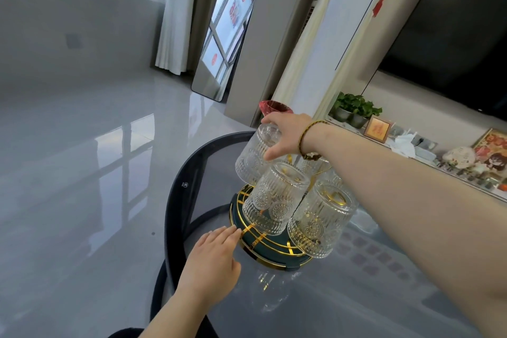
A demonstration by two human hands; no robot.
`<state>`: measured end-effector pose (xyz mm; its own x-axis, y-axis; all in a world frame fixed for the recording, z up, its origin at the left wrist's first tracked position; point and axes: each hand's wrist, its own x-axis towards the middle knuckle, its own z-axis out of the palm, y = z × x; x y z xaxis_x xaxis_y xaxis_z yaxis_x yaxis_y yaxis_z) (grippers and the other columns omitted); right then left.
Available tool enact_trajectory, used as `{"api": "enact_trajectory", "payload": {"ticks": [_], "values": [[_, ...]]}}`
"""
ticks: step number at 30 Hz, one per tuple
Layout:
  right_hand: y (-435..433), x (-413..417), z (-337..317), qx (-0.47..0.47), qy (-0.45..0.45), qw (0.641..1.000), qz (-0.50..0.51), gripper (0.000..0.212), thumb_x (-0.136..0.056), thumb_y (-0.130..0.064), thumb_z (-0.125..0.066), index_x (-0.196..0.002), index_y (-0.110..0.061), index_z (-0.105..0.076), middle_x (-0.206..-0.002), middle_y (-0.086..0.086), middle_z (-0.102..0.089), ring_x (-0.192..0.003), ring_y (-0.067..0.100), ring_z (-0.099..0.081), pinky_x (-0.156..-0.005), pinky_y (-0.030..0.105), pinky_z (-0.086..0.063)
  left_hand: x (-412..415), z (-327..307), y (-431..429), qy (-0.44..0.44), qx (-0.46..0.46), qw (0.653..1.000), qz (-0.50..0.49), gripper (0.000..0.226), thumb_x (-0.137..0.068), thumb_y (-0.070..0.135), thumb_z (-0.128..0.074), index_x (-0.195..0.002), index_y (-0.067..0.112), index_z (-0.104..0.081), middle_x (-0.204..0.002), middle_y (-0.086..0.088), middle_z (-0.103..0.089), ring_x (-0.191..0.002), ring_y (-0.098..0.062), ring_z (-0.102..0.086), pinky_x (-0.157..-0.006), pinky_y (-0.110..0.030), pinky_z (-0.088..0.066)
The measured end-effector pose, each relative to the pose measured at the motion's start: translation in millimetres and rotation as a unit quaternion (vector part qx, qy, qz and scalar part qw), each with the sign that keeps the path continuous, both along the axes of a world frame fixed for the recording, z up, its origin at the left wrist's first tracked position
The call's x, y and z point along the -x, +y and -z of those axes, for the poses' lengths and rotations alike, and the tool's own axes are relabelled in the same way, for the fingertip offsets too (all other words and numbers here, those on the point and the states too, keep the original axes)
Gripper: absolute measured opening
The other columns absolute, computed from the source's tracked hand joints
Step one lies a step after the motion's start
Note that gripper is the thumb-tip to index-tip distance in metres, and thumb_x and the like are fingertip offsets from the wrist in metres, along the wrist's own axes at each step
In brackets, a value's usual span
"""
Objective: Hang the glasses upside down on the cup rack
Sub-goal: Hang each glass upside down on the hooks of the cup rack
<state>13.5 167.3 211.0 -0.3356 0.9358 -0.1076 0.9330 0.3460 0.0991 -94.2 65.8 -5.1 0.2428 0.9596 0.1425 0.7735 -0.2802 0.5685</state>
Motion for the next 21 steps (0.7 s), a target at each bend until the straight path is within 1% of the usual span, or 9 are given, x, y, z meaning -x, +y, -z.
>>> {"api": "enact_trajectory", "payload": {"ticks": [2, 5, 9, 12, 15, 18, 21], "values": [[0, 2, 2, -0.002, -0.019, 1.000, -0.001, 0.078, -0.068, -0.045, -0.065, -0.132, -0.022, -0.027, -0.138, 0.006, -0.043, -0.123, 0.031, -0.038, -0.101, 0.039, -0.030, -1, -1, 0, -0.001, 0.001, 1.000, 0.001, 0.054, -0.088, 0.020, -0.034, -0.139, 0.025, -0.016, -0.151, 0.009, -0.018, -0.138, -0.006, -0.010, -0.114, -0.027, -0.002], [0, 4, 4, 0.008, -0.018, 1.000, -0.006, 0.078, -0.069, -0.045, -0.065, -0.132, -0.020, -0.027, -0.139, 0.006, -0.041, -0.124, 0.028, -0.038, -0.102, 0.037, -0.030, -1, -3, 2, -0.001, 0.000, 1.000, 0.000, 0.054, -0.088, 0.020, -0.034, -0.139, 0.025, -0.016, -0.151, 0.008, -0.018, -0.138, -0.006, -0.011, -0.114, -0.027, -0.003], [2, 6, 8, 0.003, -0.061, 0.998, -0.003, 0.079, -0.068, -0.049, -0.063, -0.133, -0.022, -0.026, -0.140, 0.005, -0.040, -0.125, 0.032, -0.036, -0.102, 0.037, -0.028, -1, -4, 0, 0.000, -0.003, 1.000, 0.002, 0.054, -0.088, 0.019, -0.035, -0.139, 0.024, -0.017, -0.151, 0.007, -0.021, -0.138, -0.008, -0.013, -0.114, -0.027, -0.004], [5, 5, 12, 0.016, -0.064, 0.998, 0.006, 0.081, -0.067, -0.052, -0.063, -0.133, -0.023, -0.026, -0.140, 0.005, -0.040, -0.124, 0.033, -0.037, -0.101, 0.038, -0.030, 1, -1, 0, 0.005, -0.007, 1.000, -0.001, 0.054, -0.087, 0.019, -0.035, -0.139, 0.024, -0.017, -0.151, 0.007, -0.021, -0.138, -0.008, -0.013, -0.114, -0.027, -0.004], [7, 2, 12, 0.024, -0.074, 0.997, 0.024, 0.083, -0.065, -0.057, -0.062, -0.133, -0.026, -0.025, -0.141, 0.004, -0.039, -0.124, 0.035, -0.034, -0.102, 0.043, -0.032, 1, -1, 0, 0.002, -0.012, 1.000, -0.002, 0.055, -0.087, 0.018, -0.035, -0.139, 0.024, -0.017, -0.151, 0.007, -0.020, -0.138, -0.007, -0.013, -0.114, -0.026, -0.003], [10, 0, 13, 0.025, -0.084, 0.996, 0.027, 0.087, -0.063, -0.063, -0.059, -0.133, -0.027, -0.024, -0.141, 0.003, -0.038, -0.125, 0.035, -0.032, -0.103, 0.045, -0.031, 1, -1, 0, 0.011, -0.013, 1.000, -0.002, 0.054, -0.088, 0.019, -0.035, -0.139, 0.024, -0.016, -0.151, 0.007, -0.019, -0.138, -0.007, -0.012, -0.114, -0.026, -0.003], [4, 0, 11, 0.026, -0.062, 0.997, 0.031, 0.085, -0.064, -0.067, -0.053, -0.133, -0.026, -0.025, -0.141, 0.004, -0.038, -0.126, 0.035, -0.031, -0.102, 0.043, -0.031, 0, -2, -1, 0.010, -0.008, 1.000, -0.004, 0.054, -0.088, 0.020, -0.035, -0.139, 0.024, -0.017, -0.151, 0.007, -0.020, -0.138, -0.007, -0.013, -0.114, -0.026, -0.003]]}}
